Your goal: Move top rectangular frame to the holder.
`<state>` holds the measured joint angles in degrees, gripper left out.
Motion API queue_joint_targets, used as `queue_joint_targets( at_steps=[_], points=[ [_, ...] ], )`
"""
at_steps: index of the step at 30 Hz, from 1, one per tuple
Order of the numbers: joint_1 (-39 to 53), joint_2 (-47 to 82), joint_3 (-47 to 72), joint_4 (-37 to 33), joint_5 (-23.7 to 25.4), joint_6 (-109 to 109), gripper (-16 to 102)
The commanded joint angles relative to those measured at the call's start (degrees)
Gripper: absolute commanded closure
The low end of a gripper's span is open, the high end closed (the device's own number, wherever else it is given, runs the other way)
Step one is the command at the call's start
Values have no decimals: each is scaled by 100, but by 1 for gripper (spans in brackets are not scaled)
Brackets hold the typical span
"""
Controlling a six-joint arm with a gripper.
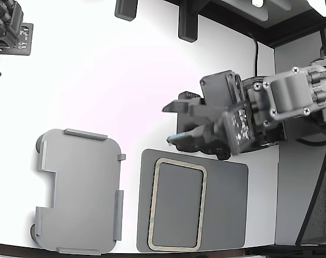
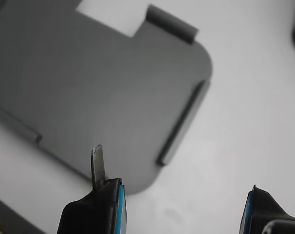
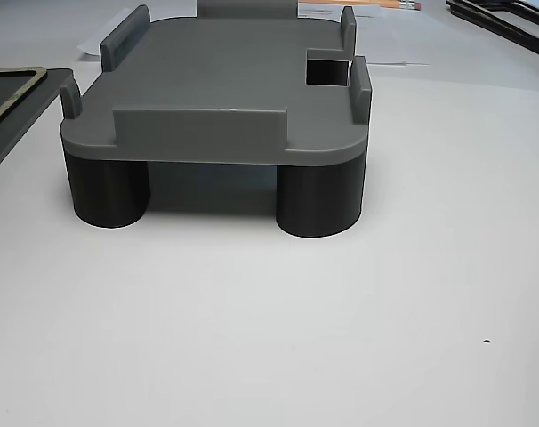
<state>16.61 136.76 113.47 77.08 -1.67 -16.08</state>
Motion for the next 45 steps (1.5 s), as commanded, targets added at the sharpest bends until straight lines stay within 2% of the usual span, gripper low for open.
queue_joint_targets(
  at_steps=[1, 4, 7, 10, 13, 19, 24, 28, 33, 45],
  points=[
    [483, -193, -457, 246, 35, -519, -14],
    [1081, -501, -659, 457, 229, -800, -14],
    [1837, -923, -923, 747, 677, -914, -14],
    [2531, -1441, -1283, 1336, 967, -738, -14],
    [3059, -1775, -1354, 1582, 1002, -633, -13],
    [3841, -2707, -1301, 1538, 835, 35, -14],
    [4113, -3375, -1521, 1345, 817, 229, -14],
    [4210, -3647, -1512, 1178, 879, 202, -9],
    [4307, -3832, -1389, 870, 932, 88, -14],
    [4359, -4421, -1389, 316, 826, -308, -12]
  ],
)
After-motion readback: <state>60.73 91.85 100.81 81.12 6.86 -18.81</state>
